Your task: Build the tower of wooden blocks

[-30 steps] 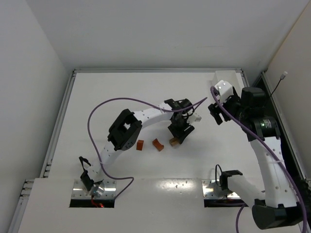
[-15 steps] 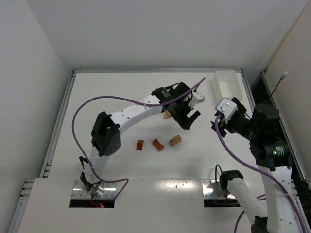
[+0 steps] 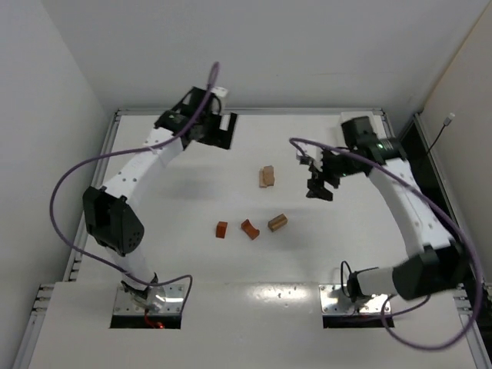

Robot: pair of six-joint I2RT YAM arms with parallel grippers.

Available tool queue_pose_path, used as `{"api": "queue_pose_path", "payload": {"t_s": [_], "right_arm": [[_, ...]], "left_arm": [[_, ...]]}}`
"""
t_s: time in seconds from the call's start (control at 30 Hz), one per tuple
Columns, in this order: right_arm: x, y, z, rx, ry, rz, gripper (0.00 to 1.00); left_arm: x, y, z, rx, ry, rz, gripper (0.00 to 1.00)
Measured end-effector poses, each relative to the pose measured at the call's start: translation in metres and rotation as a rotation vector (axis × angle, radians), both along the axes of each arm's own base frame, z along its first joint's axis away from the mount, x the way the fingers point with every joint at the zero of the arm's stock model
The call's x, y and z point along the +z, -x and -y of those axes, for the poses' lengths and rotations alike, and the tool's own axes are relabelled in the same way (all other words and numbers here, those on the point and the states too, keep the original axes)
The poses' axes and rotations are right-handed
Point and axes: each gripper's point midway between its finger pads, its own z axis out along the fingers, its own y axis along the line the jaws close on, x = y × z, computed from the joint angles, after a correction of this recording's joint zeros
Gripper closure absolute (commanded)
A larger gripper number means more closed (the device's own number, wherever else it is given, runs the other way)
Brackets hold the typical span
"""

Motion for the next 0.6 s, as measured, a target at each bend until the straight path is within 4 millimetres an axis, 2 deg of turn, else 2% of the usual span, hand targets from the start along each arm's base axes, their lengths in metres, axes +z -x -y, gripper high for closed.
{"api": "queue_pose_path", "payload": {"t_s": [0.07,0.13,0.23,0.33,0.43,0.6], "right_arm": [[-0.02,-0.017,-0.014,0.096,0.042,-0.075,0.25],[-0.043,-0.026,-0.025,0.184,0.088,-0.135,0.25],[-0.077,-0.024,-0.039,0.312,0.174,-0.184,0.25],[-0.094,-0.019,-0.054,0.417,0.242,-0.171,0.25],[-0.106,-0.012,-0.067,0.499,0.289,-0.129,0.26],[-0.139,-0.001,-0.067,0.56,0.369,-0.11,0.32]], "left_arm": [[-0.015,-0.018,-0.05,0.117,-0.008,-0.036,0.0],[-0.035,-0.024,-0.097,0.215,-0.011,-0.092,0.0],[-0.06,-0.02,-0.133,0.281,0.003,-0.171,0.0],[-0.074,-0.013,-0.144,0.295,0.02,-0.224,0.0],[-0.075,-0.013,-0.146,0.293,0.042,-0.236,0.0],[-0.074,-0.013,-0.151,0.293,0.078,-0.245,0.0]]}}
